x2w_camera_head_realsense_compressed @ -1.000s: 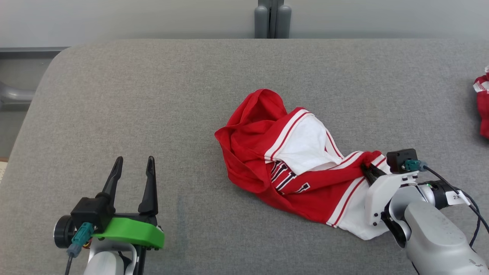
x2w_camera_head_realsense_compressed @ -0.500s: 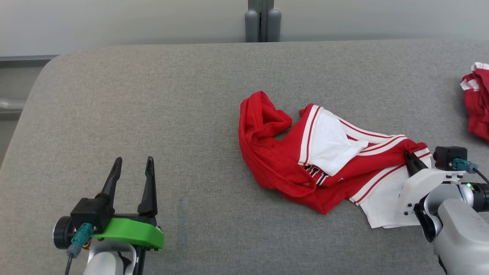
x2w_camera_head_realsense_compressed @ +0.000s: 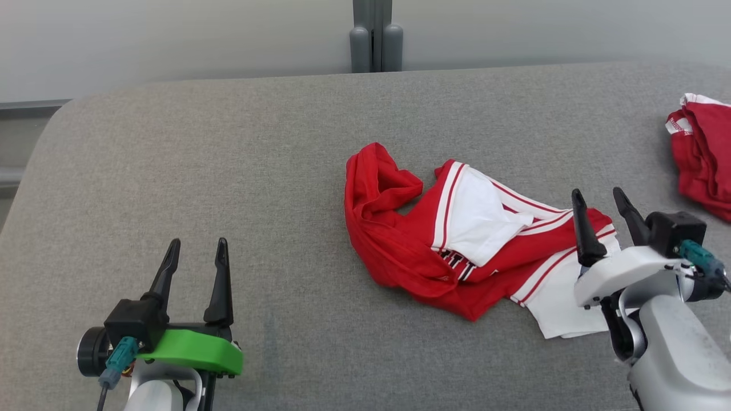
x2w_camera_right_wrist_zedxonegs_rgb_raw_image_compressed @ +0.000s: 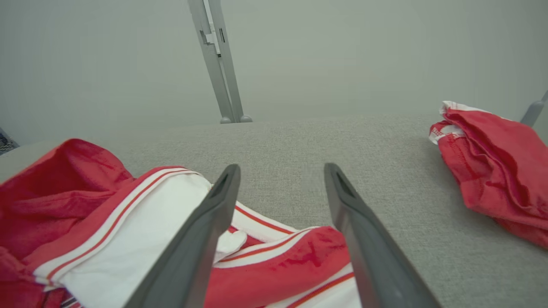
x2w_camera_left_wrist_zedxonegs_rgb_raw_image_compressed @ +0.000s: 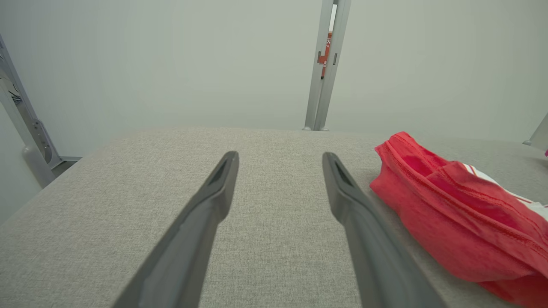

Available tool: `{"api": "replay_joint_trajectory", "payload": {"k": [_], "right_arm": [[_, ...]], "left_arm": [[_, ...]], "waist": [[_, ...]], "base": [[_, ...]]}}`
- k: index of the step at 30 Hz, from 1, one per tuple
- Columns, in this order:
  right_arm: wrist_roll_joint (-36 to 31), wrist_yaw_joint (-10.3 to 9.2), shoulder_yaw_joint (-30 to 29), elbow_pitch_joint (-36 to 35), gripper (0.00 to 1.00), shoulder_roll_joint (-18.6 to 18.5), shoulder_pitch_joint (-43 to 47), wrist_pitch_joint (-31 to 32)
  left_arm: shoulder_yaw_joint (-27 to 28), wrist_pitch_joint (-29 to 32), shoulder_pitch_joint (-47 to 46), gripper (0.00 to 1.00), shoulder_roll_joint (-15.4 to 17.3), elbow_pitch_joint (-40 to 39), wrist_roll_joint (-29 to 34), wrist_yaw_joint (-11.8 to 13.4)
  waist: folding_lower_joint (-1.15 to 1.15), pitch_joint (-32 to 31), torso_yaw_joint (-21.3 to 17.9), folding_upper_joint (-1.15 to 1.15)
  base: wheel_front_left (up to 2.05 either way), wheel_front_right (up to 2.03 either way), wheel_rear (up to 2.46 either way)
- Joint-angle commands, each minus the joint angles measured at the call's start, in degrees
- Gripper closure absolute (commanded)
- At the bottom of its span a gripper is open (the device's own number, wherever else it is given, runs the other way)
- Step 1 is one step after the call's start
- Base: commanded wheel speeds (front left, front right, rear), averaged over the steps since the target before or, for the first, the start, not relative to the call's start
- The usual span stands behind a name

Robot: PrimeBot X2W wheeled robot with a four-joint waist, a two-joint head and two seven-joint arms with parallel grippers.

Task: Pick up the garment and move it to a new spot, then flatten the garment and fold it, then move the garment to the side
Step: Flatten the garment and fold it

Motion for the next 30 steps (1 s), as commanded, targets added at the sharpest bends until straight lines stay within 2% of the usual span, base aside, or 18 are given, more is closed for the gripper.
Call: {"api": "replay_joint_trajectory", "payload": {"k": [1, 9, 16, 22, 30], "right_arm": [[-0.75, -0.1, -0.61, -2.65, 0.0, 0.73, 2.65, -0.12], [-3.37, -0.1, -3.17, -18.87, 0.0, 4.29, 13.23, -0.14], [-4.0, -0.1, -3.74, -23.51, 0.0, 5.79, 16.62, -0.15], [-4.05, -0.11, -4.21, -24.16, 0.0, 6.08, 15.85, -0.15], [-3.99, -0.11, -4.36, -24.53, 0.0, 6.83, 15.37, -0.15]], "left_arm": [[0.14, -0.15, 0.73, 0.0, 0.05, -0.17, 0.23, 0.15], [0.4, -0.15, 0.81, 0.0, 0.05, -0.39, 0.67, -0.01], [-0.7, -0.15, 0.54, 0.0, 0.08, -0.64, 1.47, -0.16], [-7.37, -0.15, -1.23, 0.0, 0.08, -0.4, 2.51, -0.29], [-22.31, -0.15, -4.22, 0.0, 0.92, 0.61, 1.59, -0.31]], "waist": [[0.0, -0.33, -0.43, 0.0], [0.0, -0.53, -1.47, 0.0], [0.0, -0.12, -3.05, 0.0], [0.0, 0.51, -4.41, 0.0], [0.0, 1.73, -7.31, 0.0]], "base": [[0.0, 0.0, 0.0], [0.0, 0.0, 0.0], [0.0, 0.0, 0.0], [0.0, 0.0, 0.0], [0.0, 0.0, 0.0]]}}
